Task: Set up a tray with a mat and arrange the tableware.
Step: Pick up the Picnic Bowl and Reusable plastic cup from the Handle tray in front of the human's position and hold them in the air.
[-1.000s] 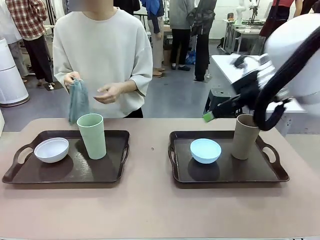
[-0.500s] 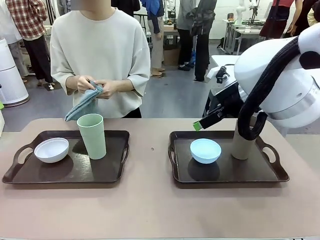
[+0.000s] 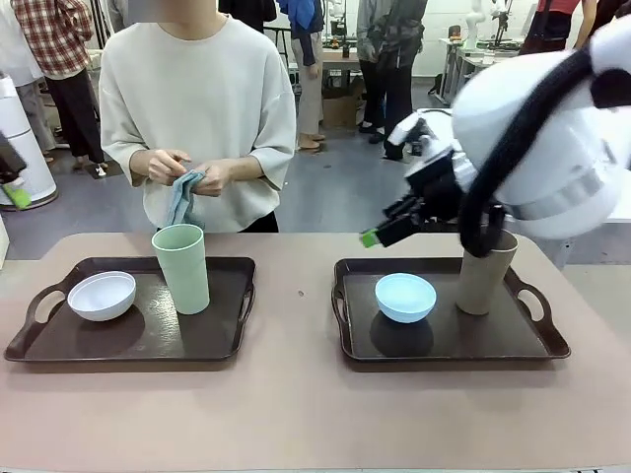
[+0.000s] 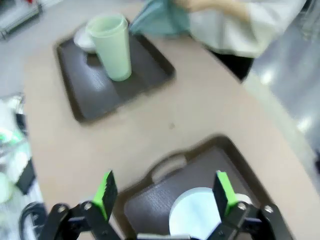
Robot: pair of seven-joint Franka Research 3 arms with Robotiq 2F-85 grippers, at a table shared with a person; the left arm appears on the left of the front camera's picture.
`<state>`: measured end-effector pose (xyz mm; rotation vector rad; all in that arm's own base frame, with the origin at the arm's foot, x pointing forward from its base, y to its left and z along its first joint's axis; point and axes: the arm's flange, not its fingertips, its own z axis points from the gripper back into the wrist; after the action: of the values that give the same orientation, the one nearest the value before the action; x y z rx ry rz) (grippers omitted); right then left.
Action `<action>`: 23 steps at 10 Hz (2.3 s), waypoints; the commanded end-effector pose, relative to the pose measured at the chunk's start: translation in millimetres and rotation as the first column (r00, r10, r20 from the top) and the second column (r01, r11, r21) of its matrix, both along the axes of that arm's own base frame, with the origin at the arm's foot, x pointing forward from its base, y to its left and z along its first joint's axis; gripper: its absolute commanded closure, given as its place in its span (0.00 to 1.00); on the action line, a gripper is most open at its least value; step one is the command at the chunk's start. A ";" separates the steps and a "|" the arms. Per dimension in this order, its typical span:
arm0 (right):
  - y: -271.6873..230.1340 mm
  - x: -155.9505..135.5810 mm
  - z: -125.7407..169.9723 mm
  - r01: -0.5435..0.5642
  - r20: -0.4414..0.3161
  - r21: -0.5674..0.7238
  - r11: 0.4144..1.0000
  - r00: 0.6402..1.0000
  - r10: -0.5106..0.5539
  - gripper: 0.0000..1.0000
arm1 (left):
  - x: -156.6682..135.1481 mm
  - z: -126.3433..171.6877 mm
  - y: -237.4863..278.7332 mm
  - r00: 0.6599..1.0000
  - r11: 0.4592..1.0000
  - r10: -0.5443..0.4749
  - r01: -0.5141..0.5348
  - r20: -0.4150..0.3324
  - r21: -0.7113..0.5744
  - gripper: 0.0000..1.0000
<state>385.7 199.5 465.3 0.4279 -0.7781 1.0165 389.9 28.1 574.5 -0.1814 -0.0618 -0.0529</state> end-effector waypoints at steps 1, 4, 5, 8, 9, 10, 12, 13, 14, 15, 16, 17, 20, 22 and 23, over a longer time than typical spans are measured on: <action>39.8 49.8 -39.4 -0.210 0.100 0.091 0.974 0.975 0.201 0.00 | 18.5 -17.2 -13.2 0.995 0.991 -0.005 -0.009 0.101 0.134 0.00; 97.9 91.9 -76.6 -0.375 0.144 0.093 0.922 0.922 0.360 0.00 | 34.3 -50.5 -19.5 0.987 0.982 -0.075 0.049 0.144 0.181 0.00; 114.5 103.3 -85.1 -0.448 0.173 0.073 0.891 0.886 0.431 0.00 | 37.8 -65.1 -19.3 0.987 0.984 -0.083 0.059 0.138 0.170 0.00; 172.7 125.6 -112.9 -0.509 0.070 0.045 0.859 0.860 0.506 0.00 | 47.8 -94.0 -11.3 0.989 0.990 -0.063 0.044 0.137 0.136 0.00; 186.4 130.4 -121.4 -0.508 0.040 0.038 0.860 0.861 0.507 0.00 | 54.7 -99.6 -9.7 0.984 0.991 -0.080 0.062 0.160 0.116 0.00; 195.3 130.5 -125.4 -0.498 0.025 0.049 0.866 0.867 0.497 0.00 | 57.0 -105.4 -9.7 0.982 0.993 -0.092 0.077 0.167 0.095 0.00; 196.2 127.3 -123.5 -0.447 0.014 0.064 0.892 0.894 0.447 0.00 | 57.2 -109.1 -6.4 0.989 0.995 -0.072 0.063 0.131 0.075 0.00; 194.8 121.5 -131.6 -0.511 0.034 0.062 0.858 0.860 0.510 0.00 | 55.2 -103.7 -4.7 0.998 0.998 -0.018 0.015 0.064 0.054 0.00; 194.8 121.5 -131.6 -0.511 0.034 0.062 0.858 0.860 0.510 0.00 | 58.3 -105.9 -8.7 0.989 0.993 -0.061 0.046 0.133 0.111 0.00; 194.8 121.5 -131.6 -0.511 0.034 0.062 0.858 0.860 0.510 0.00 | 58.3 -105.9 -8.7 0.989 0.993 -0.061 0.046 0.133 0.111 0.00; 194.8 121.5 -131.6 -0.511 0.034 0.062 0.858 0.860 0.510 0.00 | 58.3 -105.9 -8.7 0.989 0.993 -0.061 0.046 0.133 0.111 0.00; 194.8 121.5 -131.6 -0.511 0.034 0.062 0.858 0.860 0.510 0.00 | 58.3 -105.9 -8.7 0.989 0.993 -0.061 0.046 0.133 0.111 0.00; 222.8 120.1 -136.2 -0.527 0.031 0.133 0.839 0.849 0.528 0.00 | 57.9 -113.3 -9.8 0.990 0.995 -0.057 0.046 0.133 0.086 0.00; 235.9 121.8 -145.5 -0.524 0.026 0.193 0.829 0.848 0.530 0.00 | 55.0 -118.2 -4.5 0.986 0.997 -0.036 0.025 0.163 0.067 0.00; 238.8 124.9 -149.9 -0.520 0.028 0.217 0.826 0.849 0.528 0.00 | 57.5 -124.4 -3.4 0.988 0.998 -0.038 0.029 0.149 0.061 0.00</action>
<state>501.3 438.2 323.5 0.8361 -0.7242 1.4649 447.2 23.1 460.9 -0.0953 -0.1872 -0.0964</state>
